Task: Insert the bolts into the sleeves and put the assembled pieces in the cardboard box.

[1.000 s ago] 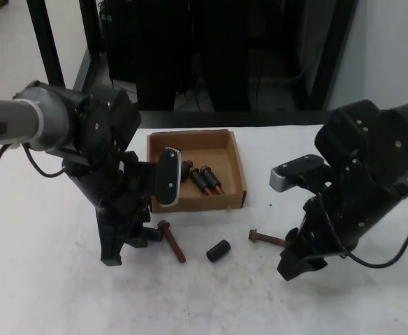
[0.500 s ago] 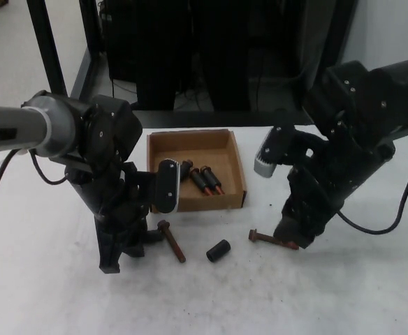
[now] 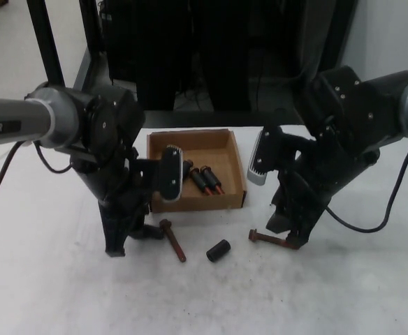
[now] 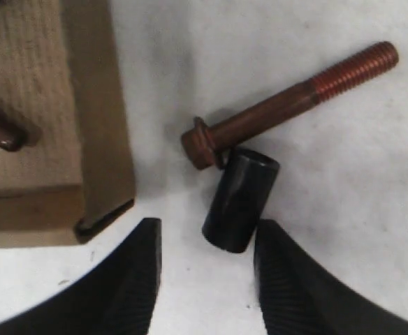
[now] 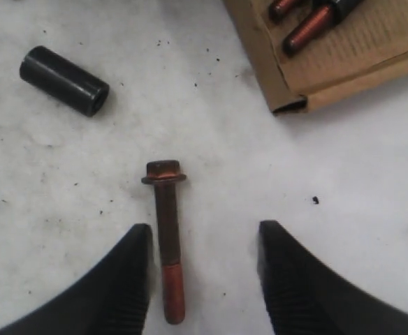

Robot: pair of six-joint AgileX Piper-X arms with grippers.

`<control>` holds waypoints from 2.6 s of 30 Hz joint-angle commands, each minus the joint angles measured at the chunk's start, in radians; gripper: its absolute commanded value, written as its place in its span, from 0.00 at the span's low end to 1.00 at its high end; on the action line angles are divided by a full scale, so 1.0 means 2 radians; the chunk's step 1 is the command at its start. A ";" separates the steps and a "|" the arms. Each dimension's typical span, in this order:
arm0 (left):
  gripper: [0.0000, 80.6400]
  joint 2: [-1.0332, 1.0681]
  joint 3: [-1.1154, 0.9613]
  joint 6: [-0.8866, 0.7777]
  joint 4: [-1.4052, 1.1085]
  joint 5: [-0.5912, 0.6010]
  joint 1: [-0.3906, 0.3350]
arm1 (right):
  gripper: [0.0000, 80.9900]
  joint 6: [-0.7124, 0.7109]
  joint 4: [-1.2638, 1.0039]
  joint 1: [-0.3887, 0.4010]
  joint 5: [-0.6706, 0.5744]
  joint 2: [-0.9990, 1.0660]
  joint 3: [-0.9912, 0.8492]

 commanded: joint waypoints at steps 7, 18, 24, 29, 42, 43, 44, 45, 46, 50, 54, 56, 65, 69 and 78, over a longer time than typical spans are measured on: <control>0.50 0.013 -0.009 -0.034 0.010 0.038 -0.001 | 0.55 -0.002 -0.008 -0.003 -0.004 0.015 -0.005; 0.50 0.032 -0.010 0.004 0.010 0.042 -0.010 | 0.55 -0.002 -0.018 -0.003 -0.004 0.019 -0.005; 0.26 0.032 -0.010 0.008 0.006 0.021 -0.010 | 0.55 0.008 -0.042 -0.003 -0.004 0.019 -0.005; 0.11 0.032 -0.010 0.008 0.001 0.020 -0.009 | 0.55 0.007 -0.044 -0.003 -0.012 0.025 -0.005; 0.10 0.032 -0.010 0.008 0.002 0.020 -0.010 | 0.55 0.007 0.000 0.001 -0.036 0.052 -0.005; 0.10 0.032 -0.010 0.008 0.002 0.020 -0.010 | 0.55 0.007 0.004 0.002 -0.036 0.053 -0.005; 0.10 0.032 -0.010 0.008 0.002 0.020 -0.010 | 0.55 0.007 0.006 0.003 -0.036 0.053 -0.005; 0.10 0.032 -0.010 0.008 0.002 0.021 -0.010 | 0.55 0.007 0.006 0.004 -0.036 0.053 -0.005; 0.10 0.032 -0.010 0.008 0.002 0.022 -0.010 | 0.55 0.007 0.005 0.004 -0.036 0.053 -0.005; 0.10 0.032 -0.010 0.008 0.002 0.022 -0.010 | 0.47 0.011 0.002 0.007 -0.036 0.053 -0.005; 0.10 0.032 -0.010 0.008 0.002 0.022 -0.010 | 0.05 0.041 0.002 0.007 -0.036 0.053 -0.005; 0.10 0.032 -0.010 0.007 0.002 0.022 -0.010 | 0.01 0.066 0.000 0.007 -0.036 0.053 -0.005; 0.01 0.032 -0.010 -0.087 0.031 0.099 -0.003 | 0.00 0.131 0.030 0.007 -0.124 0.053 -0.005; 0.01 0.025 -0.010 -0.101 0.071 0.107 0.002 | 0.00 0.135 0.059 0.007 -0.151 0.051 -0.005; 0.01 -0.042 -0.003 -0.207 0.085 0.213 0.038 | 0.00 0.147 0.085 0.006 -0.167 -0.012 -0.004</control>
